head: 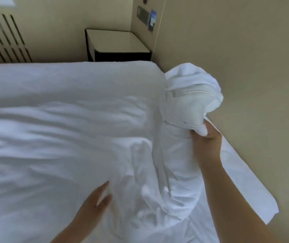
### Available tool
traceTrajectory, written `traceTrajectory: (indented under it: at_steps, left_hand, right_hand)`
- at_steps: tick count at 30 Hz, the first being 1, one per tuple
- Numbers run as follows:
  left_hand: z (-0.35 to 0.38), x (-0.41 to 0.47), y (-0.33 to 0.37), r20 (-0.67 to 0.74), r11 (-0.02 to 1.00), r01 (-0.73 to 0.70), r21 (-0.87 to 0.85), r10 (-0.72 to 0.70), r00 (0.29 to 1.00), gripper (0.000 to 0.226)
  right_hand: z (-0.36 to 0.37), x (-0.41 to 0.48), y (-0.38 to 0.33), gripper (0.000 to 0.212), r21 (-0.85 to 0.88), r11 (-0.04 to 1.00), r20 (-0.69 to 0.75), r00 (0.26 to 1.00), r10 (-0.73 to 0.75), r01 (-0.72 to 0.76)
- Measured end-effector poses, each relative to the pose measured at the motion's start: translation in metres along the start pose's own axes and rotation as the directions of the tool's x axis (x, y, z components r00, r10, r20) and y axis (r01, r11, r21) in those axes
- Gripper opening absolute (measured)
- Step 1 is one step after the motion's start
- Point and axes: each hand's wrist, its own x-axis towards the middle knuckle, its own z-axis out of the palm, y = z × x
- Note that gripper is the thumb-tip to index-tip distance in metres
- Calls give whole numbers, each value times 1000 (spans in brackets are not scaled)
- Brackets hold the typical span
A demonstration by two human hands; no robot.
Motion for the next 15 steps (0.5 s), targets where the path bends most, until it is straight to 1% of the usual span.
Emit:
traceTrajectory:
  at_steps: [1, 2, 3, 4, 5, 6, 7, 8, 9, 10, 11, 12, 13, 14, 15]
  left_hand:
    - [-23, -16, 0, -129, 993, -54, -108, 40, 991, 81]
    - [-48, -30, -2, -232, 975, -73, -210, 23, 972, 64]
    - [-71, -41, -13, -334, 956, -100, -277, 2, 942, 45]
    - [-96, -50, -23, -427, 911, -131, -391, -53, 903, 33]
    - [-124, -60, -35, -480, 882, -126, -455, -123, 869, 31]
    - [-152, -73, -49, -500, 834, -147, -533, -170, 849, 32]
    - [-178, -83, -58, -482, 759, -157, -632, -226, 847, 33]
    - [-201, -92, -68, -421, 653, -157, -741, -270, 866, 33]
    - [-218, -100, -75, -363, 579, -142, -803, -286, 887, 34]
    - [-225, -106, -85, -302, 555, -93, -827, -298, 905, 36]
    - [-228, -108, -93, -226, 575, -4, -818, -315, 922, 40]
    - [-223, -109, -101, -144, 631, 106, -769, -332, 932, 44]
    - [-215, -109, -106, -78, 698, 206, -686, -353, 932, 51]
    - [-204, -107, -113, -34, 752, 285, -595, -378, 925, 62]
    - [-192, -106, -119, -3, 784, 331, -525, -391, 920, 72]
  right_hand:
    - [22, -22, -20, 25, -30, 995, 74, 993, -91, 94]
    - [44, -47, -36, 25, -76, 971, 116, 969, -217, 226]
    - [65, -73, -48, 35, -122, 912, 165, 914, -370, 391]
    - [85, -101, -54, 45, -160, 822, 260, 827, -498, 546]
    - [102, -130, -58, 53, -169, 726, 374, 725, -578, 667]
    - [116, -158, -58, 59, -153, 657, 503, 630, -591, 738]
    - [126, -186, -57, 66, -119, 627, 632, 546, -550, 770]
    - [134, -213, -52, 76, -85, 643, 744, 478, -467, 761]
    - [142, -239, -42, 85, -89, 656, 814, 434, -386, 749]
    - [149, -262, -34, 84, -94, 646, 853, 396, -340, 758]
    - [154, -281, -28, 73, -87, 624, 861, 374, -345, 777]
    - [158, -297, -24, 53, -58, 600, 856, 349, -381, 798]
    - [160, -311, -21, 37, -44, 575, 843, 339, -418, 817]
    - [162, -323, -21, 35, -56, 568, 853, 335, -400, 821]
    - [165, -332, -24, 40, -101, 566, 876, 343, -338, 818]
